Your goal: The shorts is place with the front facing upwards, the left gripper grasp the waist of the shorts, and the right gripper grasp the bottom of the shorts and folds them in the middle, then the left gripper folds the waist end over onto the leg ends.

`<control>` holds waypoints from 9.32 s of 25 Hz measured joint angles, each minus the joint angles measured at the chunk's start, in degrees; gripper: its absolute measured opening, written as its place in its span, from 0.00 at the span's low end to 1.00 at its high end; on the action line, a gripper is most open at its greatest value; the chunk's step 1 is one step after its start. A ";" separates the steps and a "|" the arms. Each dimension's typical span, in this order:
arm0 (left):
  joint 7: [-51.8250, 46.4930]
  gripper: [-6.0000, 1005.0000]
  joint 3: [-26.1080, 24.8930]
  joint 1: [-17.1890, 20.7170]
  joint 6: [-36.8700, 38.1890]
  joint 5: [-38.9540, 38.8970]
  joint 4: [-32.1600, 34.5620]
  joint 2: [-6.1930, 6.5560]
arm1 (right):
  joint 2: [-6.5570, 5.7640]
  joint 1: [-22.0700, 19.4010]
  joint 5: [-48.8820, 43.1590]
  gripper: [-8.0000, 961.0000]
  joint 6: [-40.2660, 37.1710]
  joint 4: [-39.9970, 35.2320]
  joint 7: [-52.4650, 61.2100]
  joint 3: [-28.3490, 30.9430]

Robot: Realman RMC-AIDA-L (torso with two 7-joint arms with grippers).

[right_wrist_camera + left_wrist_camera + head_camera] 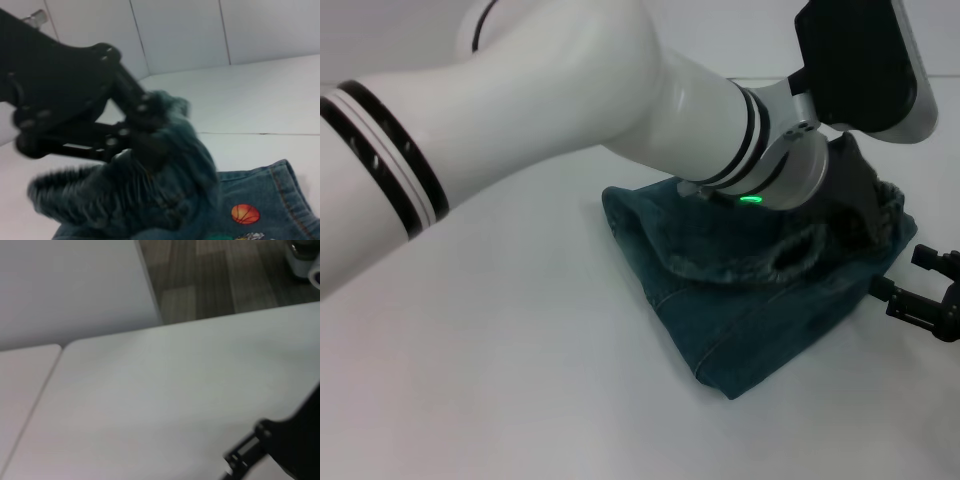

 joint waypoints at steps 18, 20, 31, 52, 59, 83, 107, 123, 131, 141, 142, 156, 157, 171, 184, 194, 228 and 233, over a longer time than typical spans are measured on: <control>0.20 0.58 2.26 2.99 -11.21 -1.99 0.14 0.10 | 0.01 -0.84 -3.88 0.94 -2.62 -1.28 2.40 1.57; 0.42 0.66 1.18 5.52 -11.05 -2.00 2.83 0.21 | 0.06 -0.97 -5.60 0.94 -4.59 -2.89 3.62 1.82; 8.45 0.87 -7.33 26.56 -4.71 -5.68 18.41 0.05 | 0.36 -1.34 -14.15 0.93 -15.89 -14.94 12.35 3.01; 22.73 0.87 -30.38 39.45 16.27 -26.08 14.32 0.00 | 0.60 8.79 -24.42 0.93 -9.32 -17.21 22.92 -9.38; 24.20 0.87 -31.35 39.23 16.76 -27.32 12.42 0.03 | 0.62 7.86 -22.82 0.93 -8.97 -18.75 22.99 -7.89; 25.42 0.87 -31.49 38.53 17.29 -27.81 11.59 0.12 | 0.77 9.23 -23.54 0.94 -1.97 -25.74 27.32 -9.52; 28.84 0.86 -33.44 38.61 18.58 -31.45 9.95 0.25 | 0.45 18.85 -41.24 0.90 -2.57 -31.51 37.68 -13.36; 30.25 0.84 -33.78 38.41 18.57 -31.52 9.82 0.34 | 0.51 21.58 -43.89 0.80 -5.84 -31.85 40.45 -15.67; 30.25 0.84 -33.78 38.52 19.00 -31.51 9.82 0.27 | 0.36 21.41 -44.02 0.55 -5.85 -32.11 39.54 -15.42; 30.25 0.84 -33.74 38.40 19.41 -31.51 9.84 0.26 | 0.34 20.20 -44.16 0.19 -1.44 -31.94 42.30 -11.99; 30.28 0.84 -33.70 38.36 19.44 -31.51 9.86 0.27 | 0.33 20.09 -44.16 0.17 -0.63 -31.80 42.71 -11.82; 30.81 0.84 -33.63 38.45 20.13 -31.82 9.86 0.26 | 0.49 20.31 -45.42 0.12 7.83 -29.28 46.60 -12.41; 30.83 0.84 -33.73 38.67 20.15 -31.84 9.81 0.21 | 0.49 20.61 -45.52 0.12 8.03 -28.74 46.60 -12.46; 30.94 0.84 -33.97 39.39 20.66 -31.87 9.82 0.18 | 0.51 21.38 -47.09 0.13 17.60 -25.48 50.87 -16.08; 31.22 0.84 -34.29 39.34 20.68 -31.70 9.82 0.18 | 0.40 20.06 -47.18 0.55 13.91 -29.46 52.26 -15.51; 32.24 0.84 -36.30 39.41 21.85 -31.79 8.72 0.27 | 0.60 18.76 -46.60 0.70 6.58 -36.61 53.87 -13.52; 40.77 0.84 -51.61 42.03 30.51 -34.43 -1.63 0.61 | 0.41 6.55 -2.65 0.70 10.73 0.91 -11.46 -10.50; 40.65 0.84 -51.44 42.03 30.54 -34.44 -1.99 0.61 | 0.48 7.41 -2.98 0.70 10.80 2.29 -11.89 -11.02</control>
